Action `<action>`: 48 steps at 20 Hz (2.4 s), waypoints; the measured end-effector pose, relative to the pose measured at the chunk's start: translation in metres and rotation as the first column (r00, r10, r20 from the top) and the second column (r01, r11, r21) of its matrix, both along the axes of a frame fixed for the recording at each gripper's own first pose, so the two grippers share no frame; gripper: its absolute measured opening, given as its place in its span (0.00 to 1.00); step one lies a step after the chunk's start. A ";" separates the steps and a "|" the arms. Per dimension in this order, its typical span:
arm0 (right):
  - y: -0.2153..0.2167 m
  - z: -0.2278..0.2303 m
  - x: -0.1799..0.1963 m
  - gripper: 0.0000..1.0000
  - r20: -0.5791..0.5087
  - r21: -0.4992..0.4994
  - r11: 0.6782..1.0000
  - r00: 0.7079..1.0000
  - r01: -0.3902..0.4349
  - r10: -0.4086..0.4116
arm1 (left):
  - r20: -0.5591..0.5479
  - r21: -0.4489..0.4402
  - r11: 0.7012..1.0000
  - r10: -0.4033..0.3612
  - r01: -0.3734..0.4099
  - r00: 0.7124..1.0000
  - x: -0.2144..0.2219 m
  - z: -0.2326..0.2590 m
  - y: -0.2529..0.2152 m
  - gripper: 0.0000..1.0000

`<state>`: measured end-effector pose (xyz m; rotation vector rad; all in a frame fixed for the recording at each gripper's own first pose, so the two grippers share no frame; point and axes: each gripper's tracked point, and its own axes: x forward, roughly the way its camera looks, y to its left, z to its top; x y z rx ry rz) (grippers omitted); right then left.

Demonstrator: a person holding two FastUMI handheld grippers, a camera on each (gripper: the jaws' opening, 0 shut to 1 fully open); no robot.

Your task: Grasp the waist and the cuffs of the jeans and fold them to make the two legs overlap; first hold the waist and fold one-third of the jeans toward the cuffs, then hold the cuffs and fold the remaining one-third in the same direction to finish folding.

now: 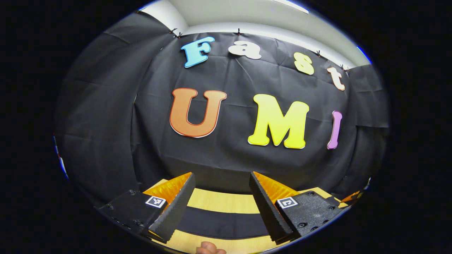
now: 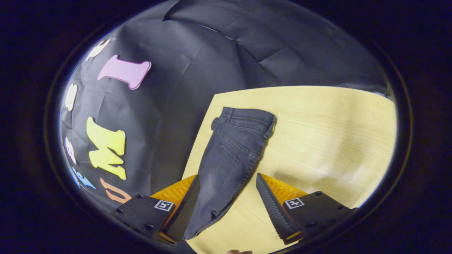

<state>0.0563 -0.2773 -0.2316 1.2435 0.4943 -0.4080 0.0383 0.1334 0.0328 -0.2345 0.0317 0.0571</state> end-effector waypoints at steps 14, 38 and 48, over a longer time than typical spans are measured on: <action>-0.009 -0.037 0.051 0.94 0.046 0.130 0.988 0.994 0.087 -0.094 | -0.056 -0.001 1.000 0.018 -0.018 0.998 -0.009 -0.015 -0.004 0.99; -0.011 -0.005 0.062 0.02 -0.125 -0.558 0.818 0.989 -0.140 0.083 | -0.149 0.018 1.000 0.005 -0.002 0.989 -0.015 -0.041 -0.013 0.99; 0.016 0.036 0.066 0.07 -0.201 -0.823 0.488 0.953 -0.289 0.226 | -0.155 -0.006 1.000 0.021 -0.022 0.988 -0.033 -0.043 0.002 1.00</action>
